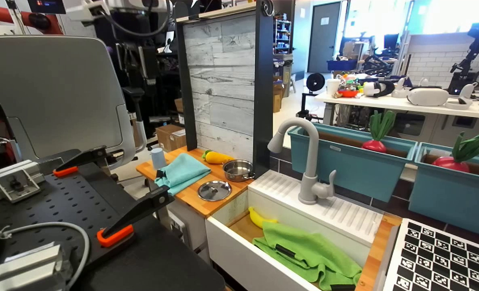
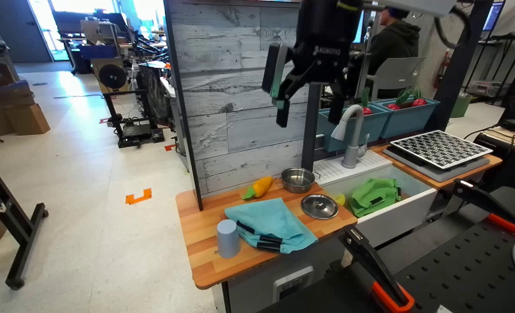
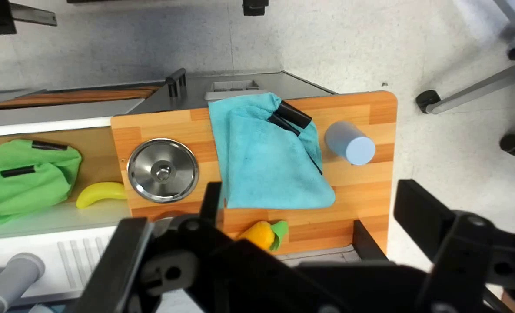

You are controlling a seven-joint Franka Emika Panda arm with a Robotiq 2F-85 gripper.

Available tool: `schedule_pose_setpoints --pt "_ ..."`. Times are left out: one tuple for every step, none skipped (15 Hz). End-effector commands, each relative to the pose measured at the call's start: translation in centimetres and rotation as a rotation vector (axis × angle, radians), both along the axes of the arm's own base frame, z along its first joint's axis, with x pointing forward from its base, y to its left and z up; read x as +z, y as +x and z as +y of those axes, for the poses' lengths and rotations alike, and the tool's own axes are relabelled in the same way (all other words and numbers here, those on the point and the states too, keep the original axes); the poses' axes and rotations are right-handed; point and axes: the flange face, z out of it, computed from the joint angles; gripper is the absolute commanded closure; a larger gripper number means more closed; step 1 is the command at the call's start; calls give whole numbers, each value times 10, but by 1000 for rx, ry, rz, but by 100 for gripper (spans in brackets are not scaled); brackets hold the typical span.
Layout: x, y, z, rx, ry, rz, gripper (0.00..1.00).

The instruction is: Slide the blue cloth slightly to the right

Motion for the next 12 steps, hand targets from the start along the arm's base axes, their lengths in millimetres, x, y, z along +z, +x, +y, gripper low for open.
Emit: schedule_pose_setpoints --pt "-50 47 -3 -37 74 43 0" --pt "-66 56 -4 -58 97 53 0" --pt "-80 64 -4 -80 114 62 0" --pt "-93 71 -5 -101 128 67 0" --pt "-108 79 -6 -125 141 71 0" --pt "-121 85 -7 -149 145 73 0" --pt "-136 92 -9 -168 140 81 0" --pt "-149 98 -11 -182 137 95 0" --pt "-164 103 -12 -197 131 110 0" --pt "-176 107 -12 -208 126 122 0" --pt "-188 110 -12 -216 119 130 0" --pt "-201 112 -11 -224 112 138 0"
